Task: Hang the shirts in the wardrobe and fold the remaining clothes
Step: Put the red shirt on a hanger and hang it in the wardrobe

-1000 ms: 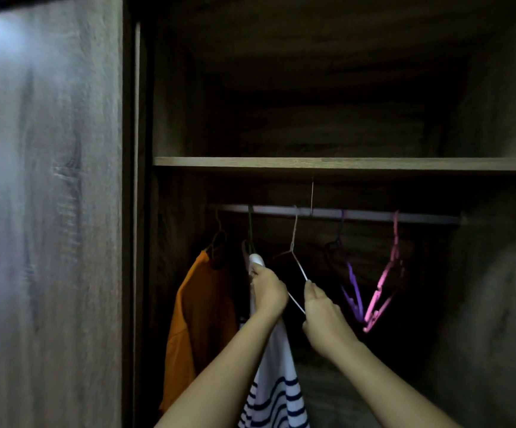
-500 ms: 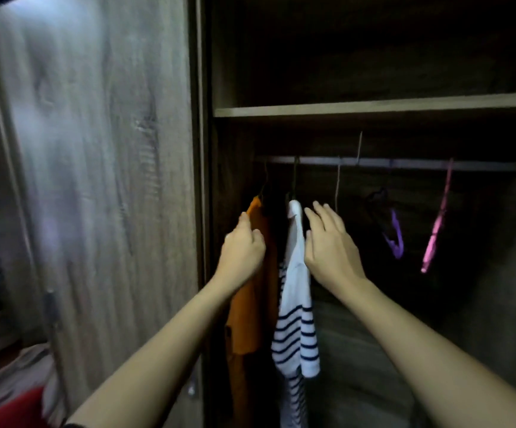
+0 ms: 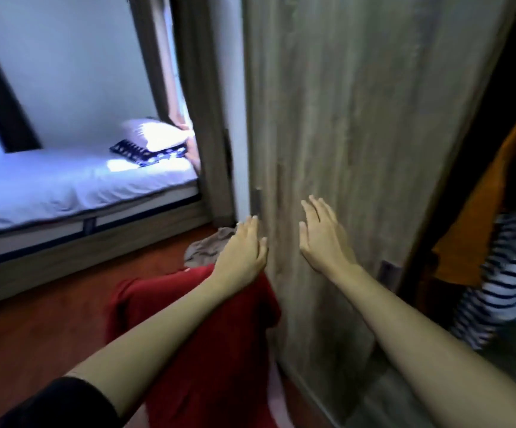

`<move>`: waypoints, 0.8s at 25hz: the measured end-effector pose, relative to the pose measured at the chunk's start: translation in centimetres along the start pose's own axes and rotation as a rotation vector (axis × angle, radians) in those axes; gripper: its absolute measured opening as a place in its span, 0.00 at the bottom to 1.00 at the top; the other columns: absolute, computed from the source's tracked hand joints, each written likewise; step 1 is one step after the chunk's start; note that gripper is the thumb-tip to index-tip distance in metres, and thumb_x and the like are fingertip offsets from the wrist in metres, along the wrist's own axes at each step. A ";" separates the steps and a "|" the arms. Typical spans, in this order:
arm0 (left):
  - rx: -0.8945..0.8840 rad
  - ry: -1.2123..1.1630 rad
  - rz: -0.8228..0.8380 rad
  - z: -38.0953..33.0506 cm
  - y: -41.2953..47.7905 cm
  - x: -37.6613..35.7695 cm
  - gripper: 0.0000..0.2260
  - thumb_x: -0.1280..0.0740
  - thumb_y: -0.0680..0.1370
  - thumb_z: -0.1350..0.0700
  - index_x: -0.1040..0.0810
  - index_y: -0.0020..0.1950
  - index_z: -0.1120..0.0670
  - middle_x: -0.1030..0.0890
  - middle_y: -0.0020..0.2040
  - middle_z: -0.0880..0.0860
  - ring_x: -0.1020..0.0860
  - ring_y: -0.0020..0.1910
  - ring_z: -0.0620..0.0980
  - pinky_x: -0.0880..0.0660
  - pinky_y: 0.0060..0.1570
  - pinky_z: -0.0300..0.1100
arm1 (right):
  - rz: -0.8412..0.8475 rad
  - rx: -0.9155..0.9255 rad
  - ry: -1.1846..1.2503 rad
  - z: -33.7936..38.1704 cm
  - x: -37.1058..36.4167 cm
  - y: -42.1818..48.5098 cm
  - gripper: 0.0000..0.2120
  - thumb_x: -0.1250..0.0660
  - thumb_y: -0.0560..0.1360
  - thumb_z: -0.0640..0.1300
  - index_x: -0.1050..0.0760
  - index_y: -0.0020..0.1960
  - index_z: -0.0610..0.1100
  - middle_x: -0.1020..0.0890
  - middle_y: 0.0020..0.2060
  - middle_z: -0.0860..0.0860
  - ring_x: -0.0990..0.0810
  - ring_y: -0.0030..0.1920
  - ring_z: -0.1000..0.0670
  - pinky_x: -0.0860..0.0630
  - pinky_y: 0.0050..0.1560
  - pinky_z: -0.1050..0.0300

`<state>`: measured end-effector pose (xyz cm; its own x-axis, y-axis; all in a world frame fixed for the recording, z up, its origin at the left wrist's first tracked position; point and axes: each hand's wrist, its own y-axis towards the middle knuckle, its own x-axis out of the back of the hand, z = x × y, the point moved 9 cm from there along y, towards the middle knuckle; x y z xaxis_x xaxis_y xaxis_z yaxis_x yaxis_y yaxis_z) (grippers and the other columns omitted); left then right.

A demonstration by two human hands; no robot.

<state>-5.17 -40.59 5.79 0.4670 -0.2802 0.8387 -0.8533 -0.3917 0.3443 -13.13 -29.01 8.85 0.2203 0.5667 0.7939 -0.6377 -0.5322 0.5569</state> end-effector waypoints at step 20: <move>0.908 0.015 0.284 45.2 -5.5 -1.4 0.19 0.38 0.79 0.48 0.23 0.56 0.64 0.21 0.55 0.62 0.22 0.54 0.60 0.26 0.50 0.47 | 0.738 -0.326 -0.028 7.3 -32.1 3.1 0.23 0.42 0.77 0.58 0.32 0.67 0.46 0.26 0.65 0.42 0.30 0.66 0.40 0.36 0.66 0.46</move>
<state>9.39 -77.61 -16.36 0.2615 -0.4603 0.8484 -0.4249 -0.8441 -0.3270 -16.77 -53.51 -13.12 -0.3263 0.1224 0.9373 -0.8082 -0.5504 -0.2095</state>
